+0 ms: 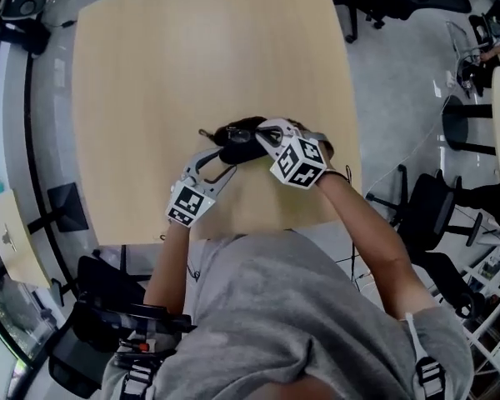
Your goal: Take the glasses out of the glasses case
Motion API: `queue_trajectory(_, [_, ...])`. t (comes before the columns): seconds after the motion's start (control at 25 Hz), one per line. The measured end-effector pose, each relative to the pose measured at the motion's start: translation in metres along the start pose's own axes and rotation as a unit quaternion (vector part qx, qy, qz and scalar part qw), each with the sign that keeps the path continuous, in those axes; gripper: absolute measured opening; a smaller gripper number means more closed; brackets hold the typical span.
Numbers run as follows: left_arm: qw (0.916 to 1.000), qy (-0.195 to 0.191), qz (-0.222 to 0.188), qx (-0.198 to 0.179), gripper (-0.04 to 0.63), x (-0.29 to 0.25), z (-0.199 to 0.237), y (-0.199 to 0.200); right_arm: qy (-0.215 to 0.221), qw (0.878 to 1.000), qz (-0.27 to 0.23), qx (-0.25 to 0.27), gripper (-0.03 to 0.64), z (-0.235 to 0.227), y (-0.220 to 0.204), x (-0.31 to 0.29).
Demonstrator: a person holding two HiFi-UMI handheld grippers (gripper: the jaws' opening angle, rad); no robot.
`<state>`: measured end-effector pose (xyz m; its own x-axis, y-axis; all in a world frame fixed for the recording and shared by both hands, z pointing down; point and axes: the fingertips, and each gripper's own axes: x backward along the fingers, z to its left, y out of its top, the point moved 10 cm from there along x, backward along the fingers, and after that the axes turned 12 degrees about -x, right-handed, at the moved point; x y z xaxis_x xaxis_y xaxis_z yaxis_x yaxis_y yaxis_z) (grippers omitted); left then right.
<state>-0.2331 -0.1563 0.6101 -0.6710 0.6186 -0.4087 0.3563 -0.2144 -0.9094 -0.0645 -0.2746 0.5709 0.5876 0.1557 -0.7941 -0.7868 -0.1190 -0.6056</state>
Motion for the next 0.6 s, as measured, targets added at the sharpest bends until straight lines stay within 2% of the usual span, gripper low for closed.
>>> queue_trajectory(0.2, [0.9995, 0.029, -0.01, 0.004, 0.196, 0.016, 0.007, 0.018, -0.011, 0.998, -0.039, -0.054, 0.029, -0.01, 0.002, 0.024])
queue_trajectory(0.36, [0.9974, 0.058, -0.037, 0.017, 0.196, 0.033, 0.016, 0.032, -0.029, 0.993, -0.062, -0.1, 0.029, -0.015, 0.003, 0.044])
queue_trajectory(0.6, [0.9912, 0.1, -0.074, 0.043, 0.18, 0.044, 0.018, 0.05, -0.048, 0.98, -0.089, -0.173, 0.029, -0.031, -0.03, 0.07])
